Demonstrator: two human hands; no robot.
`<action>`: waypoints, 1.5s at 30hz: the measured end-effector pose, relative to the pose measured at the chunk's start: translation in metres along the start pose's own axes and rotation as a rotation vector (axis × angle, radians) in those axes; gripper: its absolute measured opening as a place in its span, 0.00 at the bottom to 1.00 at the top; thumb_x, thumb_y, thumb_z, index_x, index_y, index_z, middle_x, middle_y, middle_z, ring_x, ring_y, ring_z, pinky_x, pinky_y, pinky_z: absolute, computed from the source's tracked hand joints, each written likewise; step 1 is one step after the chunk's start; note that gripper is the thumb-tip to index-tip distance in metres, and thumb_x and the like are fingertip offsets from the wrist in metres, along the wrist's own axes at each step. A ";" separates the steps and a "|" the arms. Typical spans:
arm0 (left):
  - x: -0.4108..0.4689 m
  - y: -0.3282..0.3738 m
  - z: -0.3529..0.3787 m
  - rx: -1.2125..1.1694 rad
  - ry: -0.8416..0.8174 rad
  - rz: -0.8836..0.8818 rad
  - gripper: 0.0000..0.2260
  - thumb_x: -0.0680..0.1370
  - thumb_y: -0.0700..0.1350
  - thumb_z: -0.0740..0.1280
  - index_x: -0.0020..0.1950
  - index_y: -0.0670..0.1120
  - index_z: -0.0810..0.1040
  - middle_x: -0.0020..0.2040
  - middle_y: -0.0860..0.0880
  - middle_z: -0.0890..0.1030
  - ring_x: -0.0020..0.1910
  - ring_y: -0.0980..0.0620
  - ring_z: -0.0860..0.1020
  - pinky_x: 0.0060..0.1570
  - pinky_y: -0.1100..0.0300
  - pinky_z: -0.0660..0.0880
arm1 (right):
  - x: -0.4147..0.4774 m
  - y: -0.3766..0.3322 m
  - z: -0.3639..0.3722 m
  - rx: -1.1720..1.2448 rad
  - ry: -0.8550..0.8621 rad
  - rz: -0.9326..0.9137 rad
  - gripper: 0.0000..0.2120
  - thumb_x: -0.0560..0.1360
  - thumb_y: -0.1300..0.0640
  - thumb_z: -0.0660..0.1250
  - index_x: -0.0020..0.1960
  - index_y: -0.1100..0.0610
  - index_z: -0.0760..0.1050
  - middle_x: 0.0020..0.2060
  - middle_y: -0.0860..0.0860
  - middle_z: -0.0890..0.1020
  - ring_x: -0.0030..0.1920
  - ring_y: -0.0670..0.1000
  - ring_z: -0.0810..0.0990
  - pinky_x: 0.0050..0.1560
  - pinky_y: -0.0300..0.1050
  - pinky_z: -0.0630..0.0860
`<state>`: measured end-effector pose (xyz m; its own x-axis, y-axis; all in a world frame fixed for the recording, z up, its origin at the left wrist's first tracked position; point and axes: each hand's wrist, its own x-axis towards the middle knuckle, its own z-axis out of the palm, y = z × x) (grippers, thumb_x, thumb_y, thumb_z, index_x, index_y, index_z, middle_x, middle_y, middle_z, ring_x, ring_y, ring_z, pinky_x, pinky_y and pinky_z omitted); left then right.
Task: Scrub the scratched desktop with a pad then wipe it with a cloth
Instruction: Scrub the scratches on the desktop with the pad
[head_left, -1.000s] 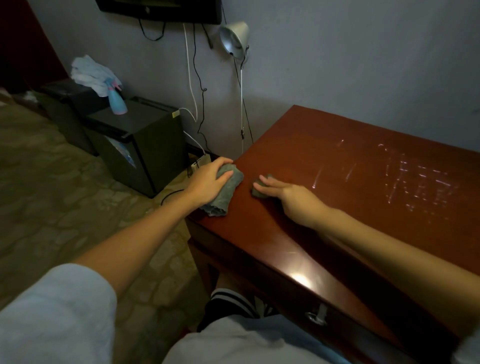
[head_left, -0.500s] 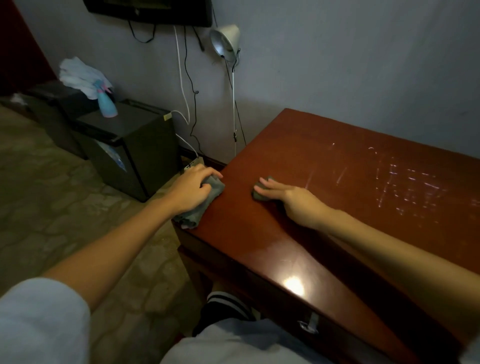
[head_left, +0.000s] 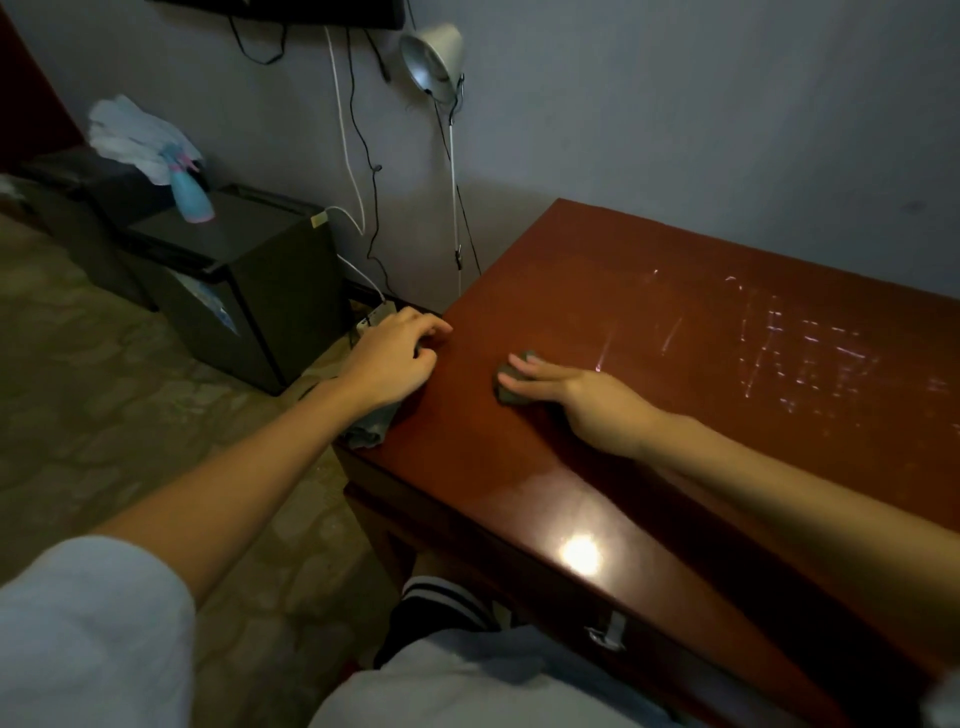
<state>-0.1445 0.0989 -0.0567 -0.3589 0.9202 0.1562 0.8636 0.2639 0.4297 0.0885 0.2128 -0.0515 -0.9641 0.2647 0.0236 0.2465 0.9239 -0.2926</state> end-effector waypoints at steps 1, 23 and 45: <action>-0.001 0.000 0.000 0.014 0.000 -0.002 0.17 0.78 0.42 0.61 0.67 0.52 0.74 0.63 0.49 0.73 0.62 0.50 0.71 0.61 0.53 0.69 | 0.009 -0.006 0.002 -0.016 0.004 -0.008 0.37 0.73 0.75 0.52 0.75 0.47 0.59 0.76 0.47 0.56 0.76 0.46 0.52 0.73 0.46 0.60; -0.008 0.029 0.011 0.013 0.065 0.128 0.15 0.80 0.41 0.59 0.66 0.48 0.74 0.68 0.49 0.72 0.71 0.51 0.66 0.73 0.56 0.54 | -0.038 -0.053 0.031 0.020 -0.054 -0.256 0.37 0.72 0.75 0.54 0.75 0.48 0.60 0.76 0.47 0.56 0.76 0.44 0.50 0.75 0.42 0.55; 0.018 0.050 0.040 -0.020 -0.050 0.029 0.23 0.81 0.37 0.54 0.77 0.45 0.59 0.77 0.46 0.58 0.77 0.49 0.55 0.73 0.56 0.54 | -0.054 0.012 -0.003 0.084 -0.076 -0.093 0.38 0.72 0.77 0.54 0.73 0.45 0.64 0.75 0.42 0.58 0.75 0.40 0.53 0.76 0.42 0.53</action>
<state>-0.0935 0.1407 -0.0681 -0.3154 0.9407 0.1248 0.8660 0.2315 0.4431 0.1436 0.2110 -0.0532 -0.9879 0.1539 -0.0173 0.1492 0.9163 -0.3716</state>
